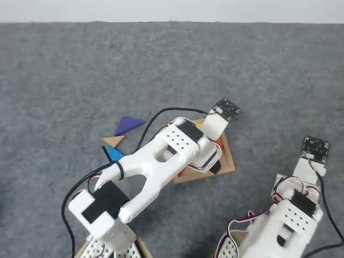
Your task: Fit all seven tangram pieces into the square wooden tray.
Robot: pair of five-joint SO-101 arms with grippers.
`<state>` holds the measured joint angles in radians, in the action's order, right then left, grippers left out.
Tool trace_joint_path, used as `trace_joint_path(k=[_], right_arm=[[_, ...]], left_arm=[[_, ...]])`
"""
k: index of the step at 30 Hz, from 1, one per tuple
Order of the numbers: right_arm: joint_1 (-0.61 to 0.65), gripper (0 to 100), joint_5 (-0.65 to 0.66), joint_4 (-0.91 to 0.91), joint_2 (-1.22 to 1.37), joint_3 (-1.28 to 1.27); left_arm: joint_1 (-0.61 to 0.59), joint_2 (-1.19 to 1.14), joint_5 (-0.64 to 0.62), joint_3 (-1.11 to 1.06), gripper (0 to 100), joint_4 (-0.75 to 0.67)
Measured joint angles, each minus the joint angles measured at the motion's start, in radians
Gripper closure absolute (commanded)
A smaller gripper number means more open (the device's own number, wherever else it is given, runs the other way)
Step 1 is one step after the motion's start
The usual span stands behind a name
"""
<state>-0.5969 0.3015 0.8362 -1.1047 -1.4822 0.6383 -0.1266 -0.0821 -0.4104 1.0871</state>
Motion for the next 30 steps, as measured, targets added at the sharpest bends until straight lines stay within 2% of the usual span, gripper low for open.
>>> trace_joint_path(k=[4,10,13,16,20,25,30], right_arm=[[0.000,99.1,0.000,0.000,0.000,0.000],[0.000,99.1,0.000,0.000,0.000,0.000],[0.000,99.0,0.000,0.000,0.000,0.000],[0.018,99.0,0.000,0.000,0.005,0.020],[0.112,99.0,-0.005,0.031,0.103,0.127],[0.264,99.1,-0.029,0.048,0.347,0.321],[0.394,99.1,-0.032,0.014,0.652,0.479]], left_arm=[[0.002,0.011,0.000,0.000,73,-0.014],[0.000,0.009,0.000,-0.046,74,-0.157],[-0.046,0.011,0.000,-0.046,74,-0.164],[-0.132,0.037,0.003,-0.046,74,-0.155],[-0.258,0.178,0.025,-0.051,74,-0.071],[-0.443,0.399,0.026,-0.147,74,0.055],[-0.677,0.537,0.026,-0.284,74,0.069]])
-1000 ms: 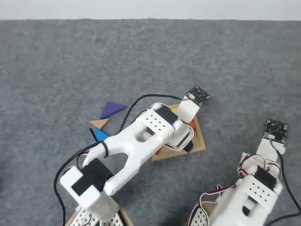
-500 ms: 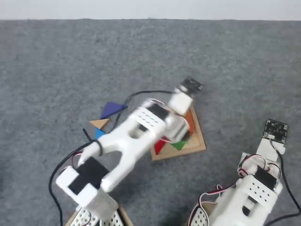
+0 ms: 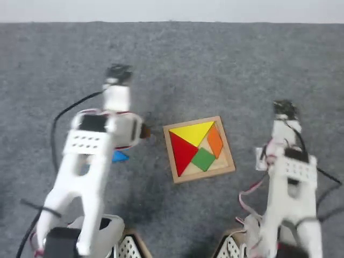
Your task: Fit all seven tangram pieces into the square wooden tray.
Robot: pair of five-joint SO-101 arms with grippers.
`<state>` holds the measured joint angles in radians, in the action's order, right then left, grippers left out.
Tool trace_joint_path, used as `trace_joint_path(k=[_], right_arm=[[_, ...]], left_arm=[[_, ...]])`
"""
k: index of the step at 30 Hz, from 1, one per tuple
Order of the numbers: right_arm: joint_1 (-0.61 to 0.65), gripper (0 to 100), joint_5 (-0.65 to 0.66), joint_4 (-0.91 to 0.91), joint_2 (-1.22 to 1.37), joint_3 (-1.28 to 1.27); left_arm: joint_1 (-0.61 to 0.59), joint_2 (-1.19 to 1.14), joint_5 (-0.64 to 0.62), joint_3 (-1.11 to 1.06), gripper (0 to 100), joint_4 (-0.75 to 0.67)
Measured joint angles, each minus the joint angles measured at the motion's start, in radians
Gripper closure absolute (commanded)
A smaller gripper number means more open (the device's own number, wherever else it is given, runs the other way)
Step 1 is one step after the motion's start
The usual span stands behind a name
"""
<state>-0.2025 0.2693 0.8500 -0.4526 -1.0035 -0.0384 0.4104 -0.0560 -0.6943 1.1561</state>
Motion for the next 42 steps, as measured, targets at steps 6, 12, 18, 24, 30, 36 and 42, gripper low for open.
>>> trace_joint_path(k=[6,12,18,24,30,36,42], right_arm=[[0.068,99.1,-0.003,-0.051,0.311,0.121],[0.147,99.1,-0.003,-0.037,0.344,0.164],[0.302,99.1,-0.044,-0.012,0.344,0.164],[0.371,99.1,-0.072,-0.002,0.353,0.181],[0.442,99.0,-0.126,-0.002,0.353,0.181],[0.396,98.9,-0.132,0.008,0.227,0.181],[0.516,98.9,-0.137,0.034,0.121,0.226]], left_arm=[[-0.149,0.029,-0.003,-0.120,74,-0.083],[-0.150,0.029,0.000,-0.137,74,-0.132],[-0.161,0.029,0.000,-0.137,74,-0.132],[-0.158,0.029,0.031,-0.137,74,-0.132],[-0.158,0.029,0.034,-0.137,74,-0.132],[-0.158,0.029,0.034,-0.137,74,-0.132],[-0.158,0.029,0.034,-0.137,74,-0.132]])
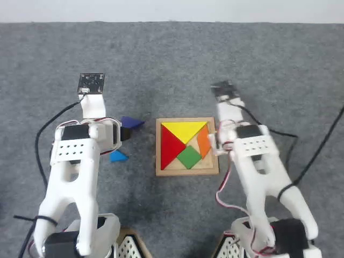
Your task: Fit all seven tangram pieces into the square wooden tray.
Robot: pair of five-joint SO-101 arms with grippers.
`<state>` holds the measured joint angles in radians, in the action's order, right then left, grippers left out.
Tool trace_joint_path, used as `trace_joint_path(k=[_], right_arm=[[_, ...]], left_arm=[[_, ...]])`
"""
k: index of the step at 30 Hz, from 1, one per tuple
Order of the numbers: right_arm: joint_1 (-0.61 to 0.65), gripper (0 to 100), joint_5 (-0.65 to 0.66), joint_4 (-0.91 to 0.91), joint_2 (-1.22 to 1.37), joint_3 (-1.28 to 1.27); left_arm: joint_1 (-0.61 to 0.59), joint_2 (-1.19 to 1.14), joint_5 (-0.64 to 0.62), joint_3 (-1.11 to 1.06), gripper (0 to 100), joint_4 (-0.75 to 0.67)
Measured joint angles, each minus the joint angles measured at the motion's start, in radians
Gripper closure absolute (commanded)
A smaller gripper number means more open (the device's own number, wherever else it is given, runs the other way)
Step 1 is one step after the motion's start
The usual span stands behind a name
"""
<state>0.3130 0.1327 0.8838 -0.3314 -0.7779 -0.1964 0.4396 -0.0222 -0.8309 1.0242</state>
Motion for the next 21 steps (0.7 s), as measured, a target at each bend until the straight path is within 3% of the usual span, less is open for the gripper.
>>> trace_joint_path(k=[6,14,21], right_arm=[[0.140,98.9,-0.040,0.000,0.069,0.104],[0.140,98.9,-0.048,0.000,0.319,0.253],[0.126,99.0,-0.048,0.000,0.384,0.267]], left_arm=[[0.000,0.000,0.000,0.000,74,0.000],[0.000,0.000,0.003,-0.048,74,-0.041],[0.000,0.006,0.003,-0.048,74,-0.043]])
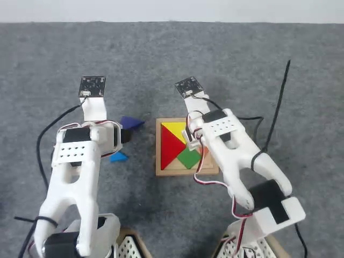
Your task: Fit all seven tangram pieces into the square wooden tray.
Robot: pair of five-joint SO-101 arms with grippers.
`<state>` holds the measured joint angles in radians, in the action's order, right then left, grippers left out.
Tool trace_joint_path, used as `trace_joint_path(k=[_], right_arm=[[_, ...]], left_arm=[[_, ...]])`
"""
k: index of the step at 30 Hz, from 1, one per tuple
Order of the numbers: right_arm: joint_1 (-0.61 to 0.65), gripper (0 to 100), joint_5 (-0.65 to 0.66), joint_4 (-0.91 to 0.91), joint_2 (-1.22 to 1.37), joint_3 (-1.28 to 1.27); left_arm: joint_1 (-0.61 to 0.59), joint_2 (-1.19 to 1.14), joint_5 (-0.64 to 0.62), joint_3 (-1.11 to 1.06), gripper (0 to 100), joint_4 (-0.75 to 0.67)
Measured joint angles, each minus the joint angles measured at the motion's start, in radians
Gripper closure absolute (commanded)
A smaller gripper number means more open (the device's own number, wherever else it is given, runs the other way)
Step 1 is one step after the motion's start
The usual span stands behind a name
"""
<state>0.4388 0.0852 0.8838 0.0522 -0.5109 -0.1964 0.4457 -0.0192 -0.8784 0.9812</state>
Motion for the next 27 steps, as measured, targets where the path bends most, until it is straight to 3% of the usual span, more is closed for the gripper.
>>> trace_joint_path(k=[13,22,27], right_arm=[[-0.126,99.1,0.087,-0.003,0.107,0.092],[-0.144,99.1,0.091,-0.003,0.158,0.166],[-0.086,99.0,0.080,0.008,0.032,0.106]], left_arm=[[0.000,0.000,0.000,0.000,74,0.000],[-0.040,0.000,0.000,0.000,74,0.000],[-0.048,0.000,0.000,0.000,74,0.000]])
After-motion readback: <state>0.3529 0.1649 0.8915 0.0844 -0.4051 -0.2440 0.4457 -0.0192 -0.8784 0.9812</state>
